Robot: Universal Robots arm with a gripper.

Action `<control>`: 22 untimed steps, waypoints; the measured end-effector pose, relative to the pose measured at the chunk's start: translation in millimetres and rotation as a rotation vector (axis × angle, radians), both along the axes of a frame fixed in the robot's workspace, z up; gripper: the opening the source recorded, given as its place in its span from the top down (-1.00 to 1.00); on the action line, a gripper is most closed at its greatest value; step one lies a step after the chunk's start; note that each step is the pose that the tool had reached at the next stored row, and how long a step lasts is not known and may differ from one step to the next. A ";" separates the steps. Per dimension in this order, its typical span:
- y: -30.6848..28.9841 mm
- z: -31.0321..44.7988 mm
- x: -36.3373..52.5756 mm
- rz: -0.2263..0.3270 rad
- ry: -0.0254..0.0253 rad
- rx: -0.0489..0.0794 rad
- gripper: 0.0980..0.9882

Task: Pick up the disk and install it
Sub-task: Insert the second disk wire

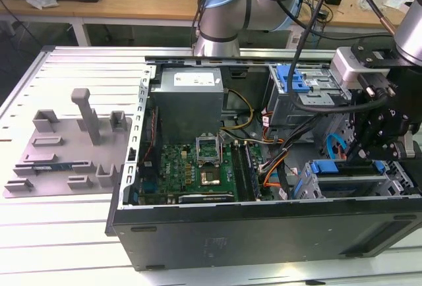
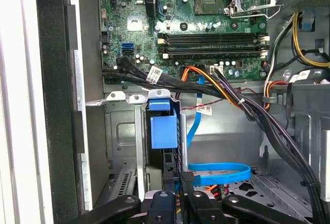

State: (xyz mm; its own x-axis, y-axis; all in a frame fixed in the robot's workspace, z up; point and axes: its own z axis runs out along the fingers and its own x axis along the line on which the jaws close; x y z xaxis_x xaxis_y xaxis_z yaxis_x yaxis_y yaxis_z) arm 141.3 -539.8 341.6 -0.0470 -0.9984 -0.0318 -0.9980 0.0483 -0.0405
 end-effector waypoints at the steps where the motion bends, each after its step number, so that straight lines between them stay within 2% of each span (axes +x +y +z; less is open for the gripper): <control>1: 0.0 0.2 0.0 0.000 0.0003 -0.001 0.86; 8: 0.0 -5.3 0.0 0.000 0.0007 -0.010 0.86; 11: 0.2 -4.5 -0.7 0.001 0.0004 -0.006 0.83; 12: 0.5 6.0 -1.2 0.001 -0.0009 -0.009 0.57; 13: 0.9 11.0 -1.2 0.001 -0.0013 -0.009 0.57; 14: 1.3 15.3 -1.2 0.001 -0.0016 -0.009 0.44; 16: 3.7 32.5 -1.3 0.001 -0.0034 -0.009 0.15; 17: 6.6 42.7 -1.3 0.001 -0.0048 -0.009 0.15; 18: 7.8 43.0 -1.4 0.001 -0.0048 -0.011 0.33; 19: 7.8 43.0 -1.4 0.001 -0.0049 -0.011 0.33; 21: 7.9 43.2 -1.4 0.001 -0.0049 -0.012 0.60; 22: 7.9 43.2 -1.4 0.001 -0.0048 -0.012 0.60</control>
